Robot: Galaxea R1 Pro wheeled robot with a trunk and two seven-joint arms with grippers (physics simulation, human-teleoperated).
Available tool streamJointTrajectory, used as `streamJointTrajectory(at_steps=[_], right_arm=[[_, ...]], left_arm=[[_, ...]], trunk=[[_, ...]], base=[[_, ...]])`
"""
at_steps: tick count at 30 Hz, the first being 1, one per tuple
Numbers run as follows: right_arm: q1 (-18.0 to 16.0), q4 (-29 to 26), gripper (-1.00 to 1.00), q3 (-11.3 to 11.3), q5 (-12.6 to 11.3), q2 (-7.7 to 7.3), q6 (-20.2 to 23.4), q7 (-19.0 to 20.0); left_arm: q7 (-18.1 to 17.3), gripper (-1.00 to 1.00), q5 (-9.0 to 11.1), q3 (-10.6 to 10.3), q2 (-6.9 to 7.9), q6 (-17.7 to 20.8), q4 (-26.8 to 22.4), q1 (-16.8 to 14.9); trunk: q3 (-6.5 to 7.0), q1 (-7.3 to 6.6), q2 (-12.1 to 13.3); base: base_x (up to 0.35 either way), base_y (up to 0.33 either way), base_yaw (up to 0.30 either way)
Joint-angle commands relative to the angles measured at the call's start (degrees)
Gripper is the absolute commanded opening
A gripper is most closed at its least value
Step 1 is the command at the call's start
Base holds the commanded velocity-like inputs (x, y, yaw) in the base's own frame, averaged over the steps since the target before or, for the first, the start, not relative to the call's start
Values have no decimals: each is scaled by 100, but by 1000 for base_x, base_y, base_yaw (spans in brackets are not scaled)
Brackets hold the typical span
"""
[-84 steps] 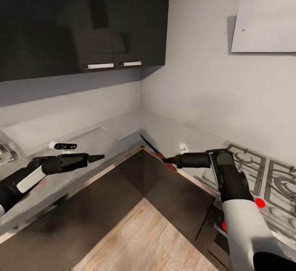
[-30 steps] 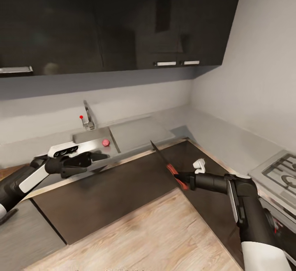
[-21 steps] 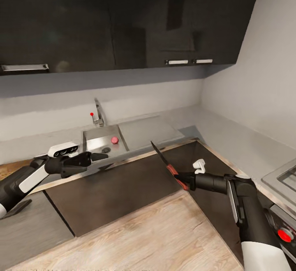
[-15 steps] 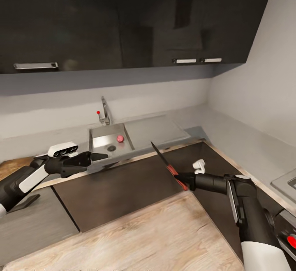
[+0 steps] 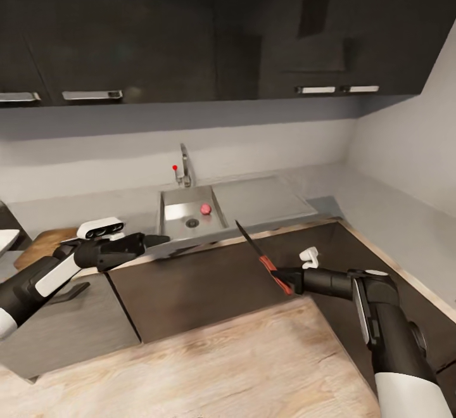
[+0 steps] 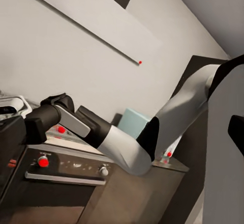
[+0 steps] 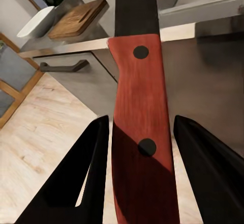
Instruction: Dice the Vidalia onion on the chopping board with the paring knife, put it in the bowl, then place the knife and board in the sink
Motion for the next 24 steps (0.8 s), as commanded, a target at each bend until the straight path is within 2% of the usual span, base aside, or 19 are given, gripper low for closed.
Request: streamJointTrajectory(at_steps=[1,12,24], right_arm=[[-7,-7,-100,-12,48,1,67,75],[-9,-7,-100,-8,44,-67,69,76],[-12,-7,-100,-4,37,-81,70,71]], left_arm=[[-14,100,41,-33,5,63,2,-14],[-14,100,41,-38,-13,80,67,-14],[-14,100,49,-30,-8,80,80,-12]], trunk=[[-20,4,-14],[-92,4,-14],[-172,4,-14]], base=[[0,0,227],[0,17,227],[0,274,226]])
